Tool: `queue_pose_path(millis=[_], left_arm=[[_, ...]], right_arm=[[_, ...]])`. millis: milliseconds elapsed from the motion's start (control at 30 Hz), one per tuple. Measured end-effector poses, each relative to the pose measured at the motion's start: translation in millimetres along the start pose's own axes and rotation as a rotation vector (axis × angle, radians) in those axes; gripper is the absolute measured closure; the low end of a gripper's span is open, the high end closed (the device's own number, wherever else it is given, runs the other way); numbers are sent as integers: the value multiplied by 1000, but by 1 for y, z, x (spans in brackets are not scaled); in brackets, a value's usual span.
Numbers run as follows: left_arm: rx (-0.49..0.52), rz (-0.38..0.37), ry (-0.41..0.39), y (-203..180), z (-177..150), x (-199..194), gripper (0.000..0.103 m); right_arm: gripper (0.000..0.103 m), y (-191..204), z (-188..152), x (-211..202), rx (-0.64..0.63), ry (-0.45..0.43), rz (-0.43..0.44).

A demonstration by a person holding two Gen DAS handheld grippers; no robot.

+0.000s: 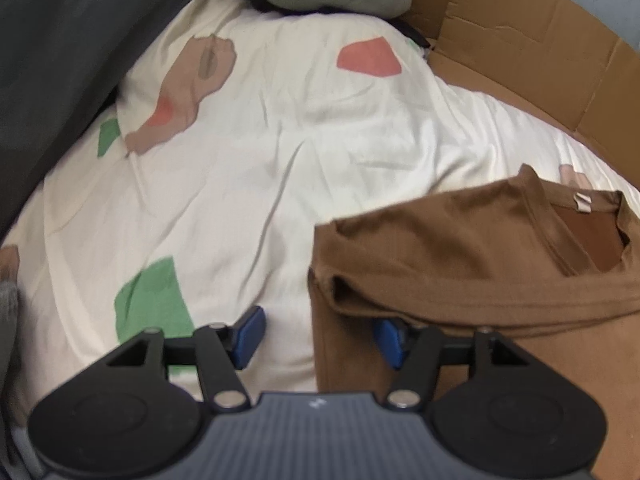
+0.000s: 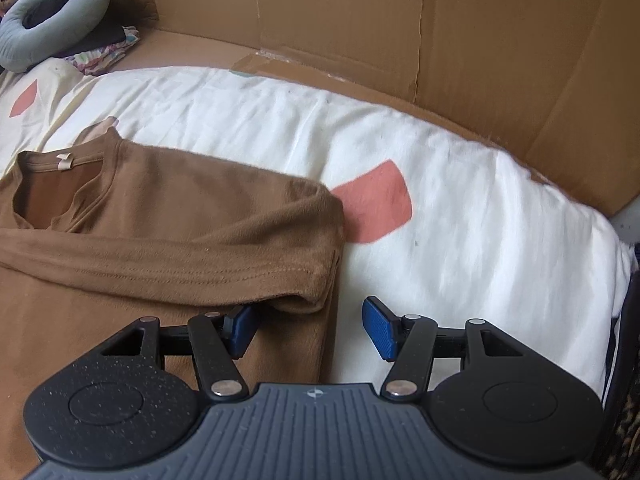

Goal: Fold clothes
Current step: 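Pinch the collar edge of the shirt with both grippers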

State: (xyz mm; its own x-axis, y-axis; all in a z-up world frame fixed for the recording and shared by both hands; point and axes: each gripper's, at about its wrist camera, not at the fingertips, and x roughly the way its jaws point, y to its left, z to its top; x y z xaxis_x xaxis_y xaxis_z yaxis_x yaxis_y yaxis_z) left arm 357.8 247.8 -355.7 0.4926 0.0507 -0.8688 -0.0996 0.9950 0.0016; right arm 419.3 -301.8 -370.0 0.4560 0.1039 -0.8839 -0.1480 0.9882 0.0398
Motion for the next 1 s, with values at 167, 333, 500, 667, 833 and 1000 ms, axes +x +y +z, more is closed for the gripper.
queue_pose_path(millis=[167,333,500,667,833,1000], left_arm=[[4,7,-33,-2,12,3,41],[-24,9,-61,0,21,4,41],[-32,-1,-89,2,22,1,49],[-30,-43,-109,2,19,-2,60],[-12,-55,-133,-1,14,-7,81],[-3,-48,-153,-1,13,-9,92]], right_arm=[[40,-4,14,-1,13,-48,-25],[41,-14,22,-2,63,-81,-40],[47,-21,22,-7,97,-104,-31],[52,-19,19,-9,80,-117,3],[52,-19,18,-21,84,-163,32],[55,-13,20,-12,32,-138,24]])
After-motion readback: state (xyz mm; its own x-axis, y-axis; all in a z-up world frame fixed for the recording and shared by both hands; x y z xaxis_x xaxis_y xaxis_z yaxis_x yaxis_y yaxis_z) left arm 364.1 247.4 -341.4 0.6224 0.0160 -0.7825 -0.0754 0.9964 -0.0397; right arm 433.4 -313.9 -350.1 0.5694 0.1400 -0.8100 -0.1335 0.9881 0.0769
